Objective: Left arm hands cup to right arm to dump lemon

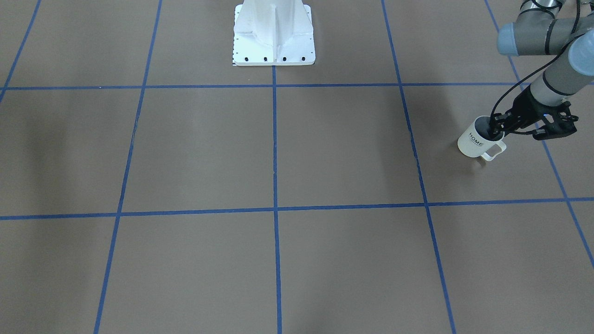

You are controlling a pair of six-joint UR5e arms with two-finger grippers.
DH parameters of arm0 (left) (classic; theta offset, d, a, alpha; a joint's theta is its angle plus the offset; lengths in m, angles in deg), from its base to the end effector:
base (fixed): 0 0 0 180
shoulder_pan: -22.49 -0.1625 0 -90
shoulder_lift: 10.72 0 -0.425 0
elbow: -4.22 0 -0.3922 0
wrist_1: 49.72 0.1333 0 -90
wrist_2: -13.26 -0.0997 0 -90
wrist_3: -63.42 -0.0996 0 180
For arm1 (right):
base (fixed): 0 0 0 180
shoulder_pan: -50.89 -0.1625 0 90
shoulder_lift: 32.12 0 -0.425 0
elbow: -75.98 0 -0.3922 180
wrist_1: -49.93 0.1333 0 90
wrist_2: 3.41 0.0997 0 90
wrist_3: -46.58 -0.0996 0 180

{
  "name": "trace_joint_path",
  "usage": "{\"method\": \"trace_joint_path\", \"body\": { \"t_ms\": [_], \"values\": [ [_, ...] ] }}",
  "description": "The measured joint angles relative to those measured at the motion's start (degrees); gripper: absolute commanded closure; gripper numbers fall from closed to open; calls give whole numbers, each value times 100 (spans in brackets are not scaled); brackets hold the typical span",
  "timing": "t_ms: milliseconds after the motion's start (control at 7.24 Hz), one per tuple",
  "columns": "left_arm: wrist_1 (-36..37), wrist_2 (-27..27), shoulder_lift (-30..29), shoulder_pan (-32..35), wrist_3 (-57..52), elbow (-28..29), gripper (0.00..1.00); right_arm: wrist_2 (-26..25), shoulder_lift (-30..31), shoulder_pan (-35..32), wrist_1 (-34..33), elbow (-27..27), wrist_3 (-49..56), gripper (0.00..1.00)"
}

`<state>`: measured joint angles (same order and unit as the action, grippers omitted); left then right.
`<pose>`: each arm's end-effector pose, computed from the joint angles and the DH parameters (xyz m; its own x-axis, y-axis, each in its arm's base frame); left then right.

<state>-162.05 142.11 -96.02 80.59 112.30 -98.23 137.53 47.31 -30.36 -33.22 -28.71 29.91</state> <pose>0.1930 -0.4440 0.5503 0.6700 -0.1072 -0.7345 0.0722 0.9942 -0.0793 -0.0284 -0.5526 0.4131 0.5734 -0.2425 0.7825 -0.0372 0.9465 0.3205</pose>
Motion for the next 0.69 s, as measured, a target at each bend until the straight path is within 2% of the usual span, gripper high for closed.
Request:
{"method": "trace_joint_path", "body": {
  "t_ms": [276,414,690],
  "values": [
    [471,302,-227,198,6,-172,100,-42,-203,125,36,22,10,0],
    [968,356,-597,286,7,-198,100,-63,-376,274,47,77,11,0],
    [2186,385,-1792,343,154,-99,100,-176,-936,726,105,403,1,2]
  ]
}}
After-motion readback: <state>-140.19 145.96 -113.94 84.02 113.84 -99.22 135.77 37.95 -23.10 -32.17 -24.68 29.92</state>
